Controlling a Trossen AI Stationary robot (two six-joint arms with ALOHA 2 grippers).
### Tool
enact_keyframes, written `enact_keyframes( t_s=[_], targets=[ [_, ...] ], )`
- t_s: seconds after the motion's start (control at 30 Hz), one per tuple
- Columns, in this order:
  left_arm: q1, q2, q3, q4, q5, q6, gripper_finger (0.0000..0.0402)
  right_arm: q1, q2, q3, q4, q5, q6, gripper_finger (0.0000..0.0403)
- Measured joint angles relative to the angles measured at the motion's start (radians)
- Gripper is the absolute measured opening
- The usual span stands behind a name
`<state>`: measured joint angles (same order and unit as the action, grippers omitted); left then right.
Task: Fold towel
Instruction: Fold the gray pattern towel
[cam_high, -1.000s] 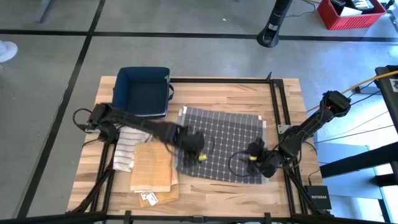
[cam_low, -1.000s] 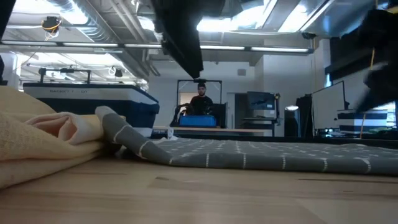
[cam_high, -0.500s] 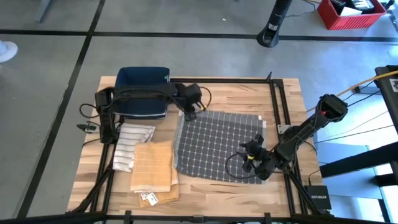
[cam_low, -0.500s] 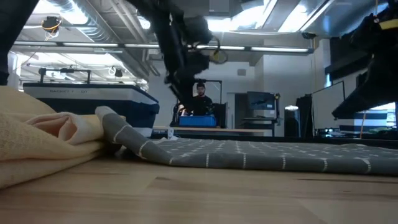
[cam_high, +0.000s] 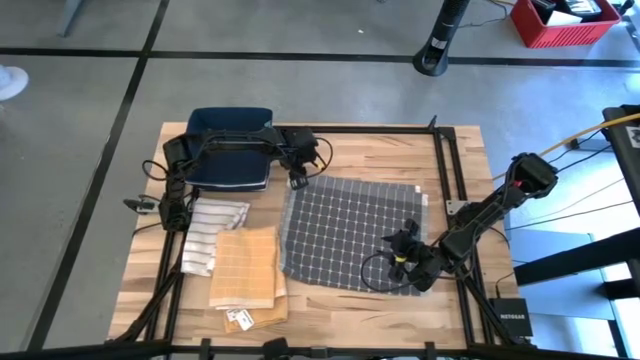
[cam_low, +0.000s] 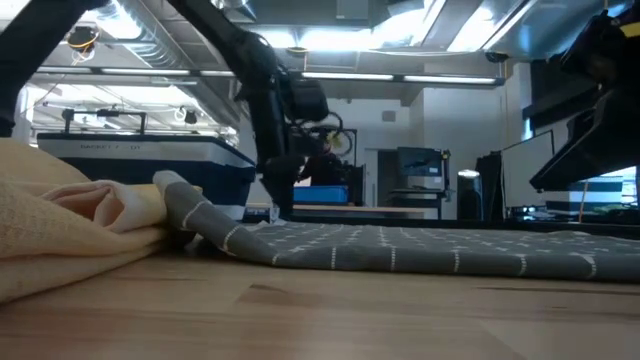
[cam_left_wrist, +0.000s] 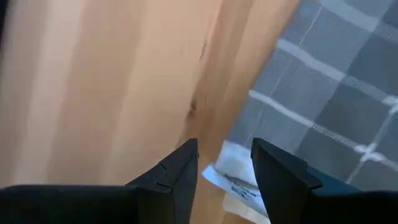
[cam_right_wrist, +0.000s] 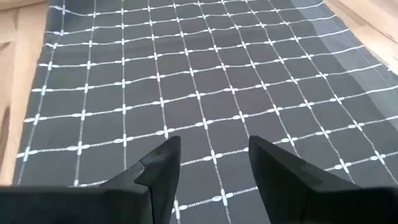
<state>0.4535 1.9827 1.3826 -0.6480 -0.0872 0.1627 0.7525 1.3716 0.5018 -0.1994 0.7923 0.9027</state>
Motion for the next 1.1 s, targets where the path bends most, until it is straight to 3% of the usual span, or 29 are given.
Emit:
enact_keyframes(
  t_s=[0.3,0.43,0.83,1.0,1.1],
  targets=[
    [-0.004,0.024,0.000,-0.052,-0.023,0.022,0.0143,0.000,0.000,0.000,0.019,-0.001,-0.019,0.0193],
    [-0.004,0.021,0.005,-0.113,0.009,0.028,0.0143,0.000,0.000,0.000,0.018,-0.004,-0.019,0.0193],
    [-0.002,0.019,0.006,-0.044,0.102,0.033,0.0143,0.000,0.000,0.000,0.018,-0.009,-0.019,0.0193],
    [-0.001,0.019,0.006,-0.027,-0.024,0.043,0.0143,0.000,0.000,0.000,0.019,-0.026,-0.019,0.0193],
    [0.000,0.020,0.007,-0.008,-0.021,0.047,0.0143,0.000,0.000,0.000,0.019,-0.026,-0.019,0.0193]
  ],
)
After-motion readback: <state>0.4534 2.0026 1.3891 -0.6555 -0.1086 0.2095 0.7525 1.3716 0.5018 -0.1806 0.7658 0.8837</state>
